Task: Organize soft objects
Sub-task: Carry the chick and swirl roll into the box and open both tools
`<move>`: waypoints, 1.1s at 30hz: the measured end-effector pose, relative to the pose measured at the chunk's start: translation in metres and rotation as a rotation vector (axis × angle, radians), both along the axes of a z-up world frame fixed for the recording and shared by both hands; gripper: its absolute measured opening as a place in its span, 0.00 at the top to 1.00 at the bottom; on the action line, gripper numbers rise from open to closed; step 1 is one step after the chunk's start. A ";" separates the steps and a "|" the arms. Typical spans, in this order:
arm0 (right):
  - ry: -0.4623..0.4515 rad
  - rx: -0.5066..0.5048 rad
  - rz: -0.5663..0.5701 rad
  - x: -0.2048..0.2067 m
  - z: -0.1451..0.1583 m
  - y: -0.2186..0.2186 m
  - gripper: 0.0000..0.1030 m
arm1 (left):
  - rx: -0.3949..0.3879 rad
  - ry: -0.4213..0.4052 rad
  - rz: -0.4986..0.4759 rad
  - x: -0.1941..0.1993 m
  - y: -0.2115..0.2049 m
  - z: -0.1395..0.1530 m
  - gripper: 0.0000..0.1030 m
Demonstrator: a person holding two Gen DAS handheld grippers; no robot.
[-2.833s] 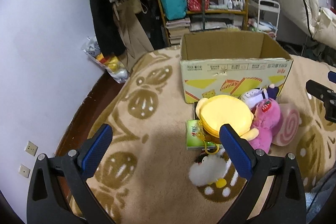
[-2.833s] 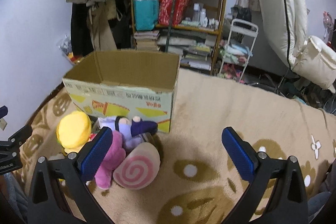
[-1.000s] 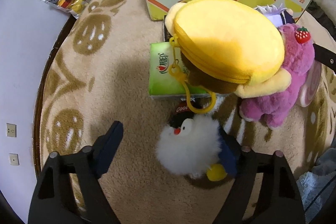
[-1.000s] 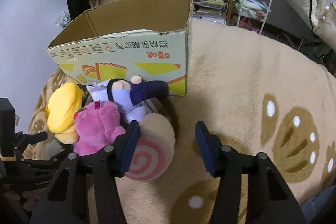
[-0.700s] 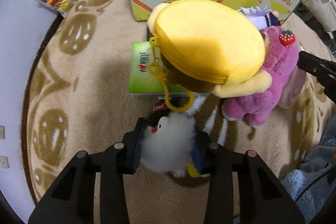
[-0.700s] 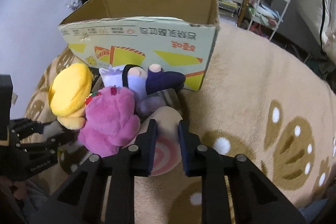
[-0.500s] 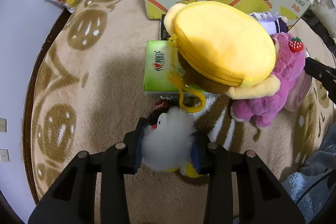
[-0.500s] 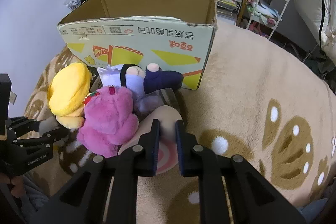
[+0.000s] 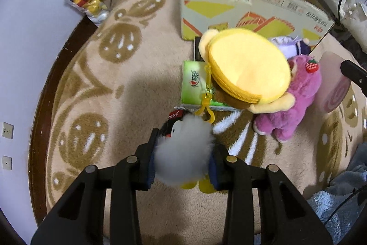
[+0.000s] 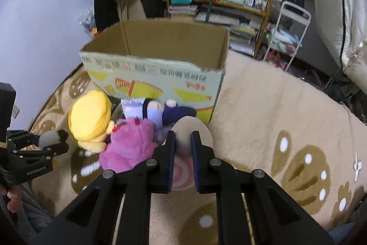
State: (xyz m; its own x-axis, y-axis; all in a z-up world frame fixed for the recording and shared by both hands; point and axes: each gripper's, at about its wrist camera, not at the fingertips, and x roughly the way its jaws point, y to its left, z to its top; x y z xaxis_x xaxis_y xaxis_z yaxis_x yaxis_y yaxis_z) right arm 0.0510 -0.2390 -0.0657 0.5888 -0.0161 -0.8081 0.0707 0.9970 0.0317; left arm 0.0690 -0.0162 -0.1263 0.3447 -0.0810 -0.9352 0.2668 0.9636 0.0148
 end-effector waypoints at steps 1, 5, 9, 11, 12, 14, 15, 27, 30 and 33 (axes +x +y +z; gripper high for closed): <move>-0.015 0.003 -0.006 -0.003 0.004 -0.001 0.86 | -0.006 -0.018 0.000 -0.008 0.000 0.006 0.66; -0.070 0.004 -0.026 -0.012 0.018 -0.003 0.86 | -0.027 -0.108 0.003 -0.020 0.003 0.028 0.66; -0.127 0.006 -0.039 -0.021 0.031 -0.004 0.86 | -0.032 -0.194 0.005 -0.026 0.004 0.046 0.66; -0.151 -0.007 -0.042 -0.024 0.039 -0.002 0.86 | -0.043 -0.235 0.007 -0.030 0.003 0.056 0.66; -0.169 -0.008 -0.045 -0.025 0.045 -0.003 0.86 | -0.043 -0.251 0.013 -0.031 0.004 0.059 0.66; -0.207 -0.013 -0.051 -0.028 0.056 -0.002 0.86 | -0.042 -0.275 0.024 -0.031 0.004 0.067 0.66; -0.232 -0.021 -0.054 -0.029 0.064 -0.003 0.86 | -0.044 -0.288 0.025 -0.030 0.004 0.069 0.66; -0.382 -0.083 -0.029 -0.010 0.112 0.001 0.86 | -0.101 -0.523 -0.021 -0.005 -0.023 0.128 0.66; -0.414 -0.094 -0.025 -0.003 0.123 0.000 0.86 | -0.120 -0.575 -0.055 0.002 -0.030 0.150 0.66; -0.436 -0.091 -0.027 0.008 0.132 -0.003 0.86 | -0.099 -0.635 -0.089 0.011 -0.039 0.169 0.66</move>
State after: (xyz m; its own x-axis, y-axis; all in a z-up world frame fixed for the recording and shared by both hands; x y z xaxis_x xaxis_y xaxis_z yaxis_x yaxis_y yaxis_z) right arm 0.0587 -0.2421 0.0665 0.8726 -0.0956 -0.4790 0.0961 0.9951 -0.0236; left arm 0.0803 -0.0548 0.0424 0.8162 -0.2099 -0.5382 0.3140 0.9432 0.1084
